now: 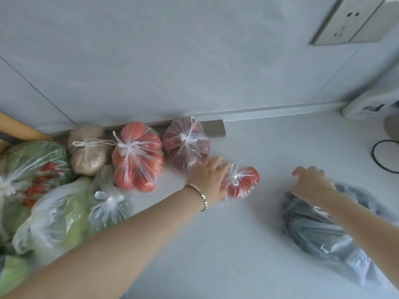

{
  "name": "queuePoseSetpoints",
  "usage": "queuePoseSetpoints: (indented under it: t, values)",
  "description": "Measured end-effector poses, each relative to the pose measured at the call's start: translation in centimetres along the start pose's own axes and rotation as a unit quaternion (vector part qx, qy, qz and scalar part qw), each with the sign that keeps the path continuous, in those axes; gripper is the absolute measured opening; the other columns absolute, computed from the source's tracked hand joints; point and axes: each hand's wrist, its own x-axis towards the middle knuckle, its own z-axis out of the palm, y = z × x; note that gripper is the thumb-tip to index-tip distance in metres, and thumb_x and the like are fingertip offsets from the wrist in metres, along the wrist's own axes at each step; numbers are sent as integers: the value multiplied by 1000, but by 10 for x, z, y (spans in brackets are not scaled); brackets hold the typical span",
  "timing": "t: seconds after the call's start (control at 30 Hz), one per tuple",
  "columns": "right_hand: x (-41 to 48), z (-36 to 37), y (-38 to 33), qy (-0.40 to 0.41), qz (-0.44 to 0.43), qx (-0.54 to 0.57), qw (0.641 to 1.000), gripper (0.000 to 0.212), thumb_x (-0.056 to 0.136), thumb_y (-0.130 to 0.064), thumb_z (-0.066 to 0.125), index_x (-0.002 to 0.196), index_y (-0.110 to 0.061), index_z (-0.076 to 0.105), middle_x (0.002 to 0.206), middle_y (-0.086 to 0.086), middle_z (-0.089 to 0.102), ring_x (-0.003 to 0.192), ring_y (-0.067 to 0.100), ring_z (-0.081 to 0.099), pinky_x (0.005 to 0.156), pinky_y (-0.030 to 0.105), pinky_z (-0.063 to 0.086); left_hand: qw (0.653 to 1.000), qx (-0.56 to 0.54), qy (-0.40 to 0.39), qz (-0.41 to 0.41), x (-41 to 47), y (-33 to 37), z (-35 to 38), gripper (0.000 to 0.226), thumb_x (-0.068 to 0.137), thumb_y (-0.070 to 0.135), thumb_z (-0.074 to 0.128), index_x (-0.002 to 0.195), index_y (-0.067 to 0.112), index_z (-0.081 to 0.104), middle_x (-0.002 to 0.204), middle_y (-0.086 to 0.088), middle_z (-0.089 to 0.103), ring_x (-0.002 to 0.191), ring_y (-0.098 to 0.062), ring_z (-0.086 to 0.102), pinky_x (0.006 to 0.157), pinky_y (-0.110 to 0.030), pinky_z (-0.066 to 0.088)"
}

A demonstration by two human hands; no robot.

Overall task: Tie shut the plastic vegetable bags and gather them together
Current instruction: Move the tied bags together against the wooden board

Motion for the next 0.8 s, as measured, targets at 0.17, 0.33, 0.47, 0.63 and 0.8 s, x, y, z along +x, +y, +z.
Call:
queuePoseSetpoints:
  t: [0.17, 0.33, 0.47, 0.63, 0.8]
  values:
    - [-29, 14, 67, -158, 87, -204, 962, 97, 75, -23, 59, 145, -20, -7, 152, 19, 7, 137, 39, 20, 109, 54, 23, 990, 54, -119, -58, 33, 58, 24, 56, 90, 36, 44, 139, 17, 25, 148, -9, 30, 139, -25, 22, 110, -45, 18]
    - [-31, 41, 95, -47, 42, -220, 973, 81, 82, -11, 52, 144, -9, 1, 140, 10, 42, 125, 27, 46, 104, 41, 34, 972, 151, -140, -112, 39, 52, 39, 44, 88, 11, 44, 131, 14, 37, 130, -12, 52, 129, -30, 38, 109, -50, 24]
    - [-33, 48, 101, -2, -26, -261, 965, 43, 85, -11, 50, 127, -17, 40, 88, -4, 57, 93, 16, 59, 73, 25, 40, 969, 191, -125, -98, 21, 41, 33, 42, 89, 13, 46, 130, 17, 37, 130, -13, 51, 127, -30, 40, 107, -41, 27]
    - [-31, 44, 96, -24, -46, -198, 979, 24, 88, -8, 39, 102, -17, 57, 95, -3, 62, 92, 17, 62, 66, 27, 45, 961, 230, -114, -105, -11, 8, 20, 39, 90, 10, 43, 128, 18, 39, 126, -7, 55, 122, -25, 46, 100, -37, 32]
    - [-41, 33, 92, -53, -80, -179, 979, 21, 90, -20, 42, 99, -12, 59, 69, -3, 44, 82, 20, 53, 78, 30, 49, 951, 217, -140, -169, -45, -10, 17, 39, 87, 13, 50, 125, 16, 40, 114, -9, 62, 111, -31, 56, 92, -46, 42]
